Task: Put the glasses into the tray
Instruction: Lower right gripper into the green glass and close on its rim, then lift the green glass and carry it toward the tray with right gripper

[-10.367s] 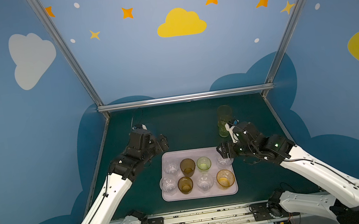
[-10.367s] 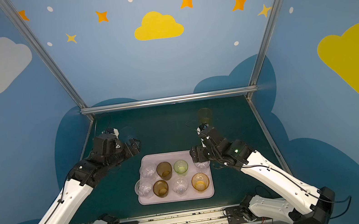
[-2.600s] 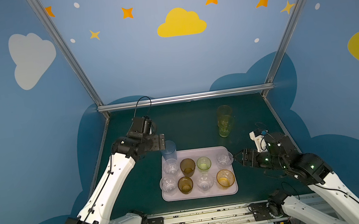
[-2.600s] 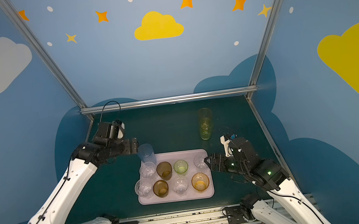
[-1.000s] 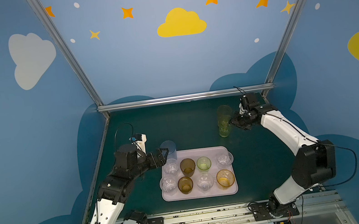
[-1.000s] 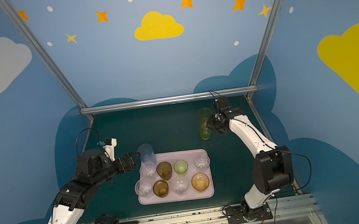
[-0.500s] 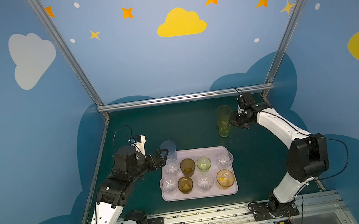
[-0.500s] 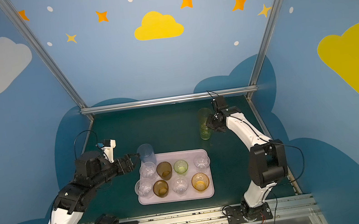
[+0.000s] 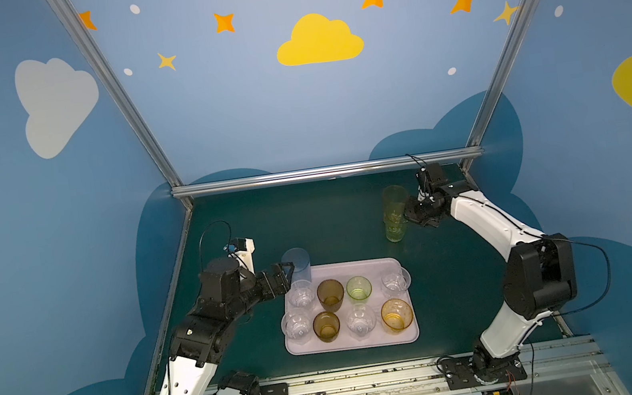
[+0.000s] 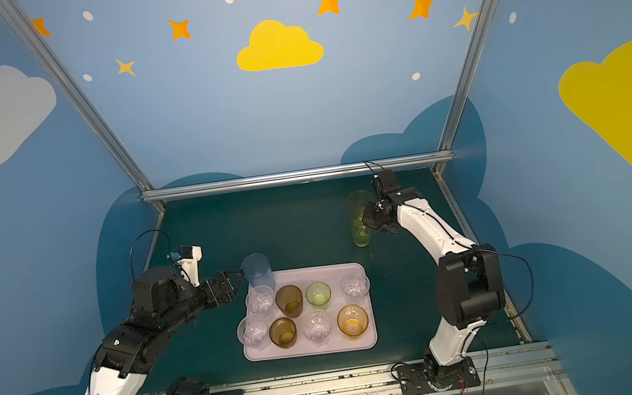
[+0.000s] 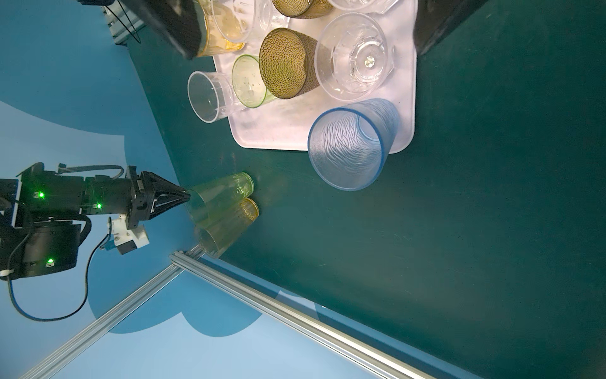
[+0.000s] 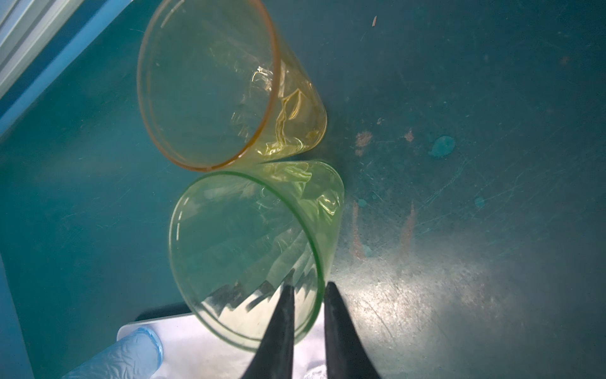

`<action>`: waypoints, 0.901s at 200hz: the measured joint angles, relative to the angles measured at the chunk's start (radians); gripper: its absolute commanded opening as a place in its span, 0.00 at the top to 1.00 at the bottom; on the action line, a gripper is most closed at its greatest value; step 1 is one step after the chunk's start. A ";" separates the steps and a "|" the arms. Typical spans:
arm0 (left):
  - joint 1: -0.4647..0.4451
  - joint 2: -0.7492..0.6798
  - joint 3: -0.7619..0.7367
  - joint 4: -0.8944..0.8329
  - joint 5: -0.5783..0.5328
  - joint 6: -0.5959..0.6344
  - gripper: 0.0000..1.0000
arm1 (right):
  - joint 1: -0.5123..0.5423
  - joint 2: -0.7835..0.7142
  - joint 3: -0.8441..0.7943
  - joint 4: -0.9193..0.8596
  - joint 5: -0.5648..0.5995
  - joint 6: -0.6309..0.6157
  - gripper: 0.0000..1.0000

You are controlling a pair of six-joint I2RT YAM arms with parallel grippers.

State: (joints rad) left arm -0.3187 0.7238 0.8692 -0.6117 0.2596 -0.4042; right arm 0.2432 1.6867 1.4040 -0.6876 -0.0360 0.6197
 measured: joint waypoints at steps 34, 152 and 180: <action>0.001 -0.002 -0.011 0.001 -0.003 0.000 0.00 | 0.003 0.004 0.000 0.003 -0.004 0.000 0.84; 0.003 -0.008 -0.016 0.000 -0.015 0.019 0.00 | 0.035 0.043 0.000 0.006 -0.026 0.000 0.96; 0.004 -0.008 -0.016 0.000 -0.019 0.023 0.00 | 0.040 0.043 0.000 0.002 -0.028 0.000 1.00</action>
State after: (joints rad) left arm -0.3149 0.7155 0.8532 -0.6113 0.2405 -0.3817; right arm 0.2836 1.7294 1.4040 -0.6857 -0.0643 0.6197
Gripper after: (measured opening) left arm 0.996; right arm 0.049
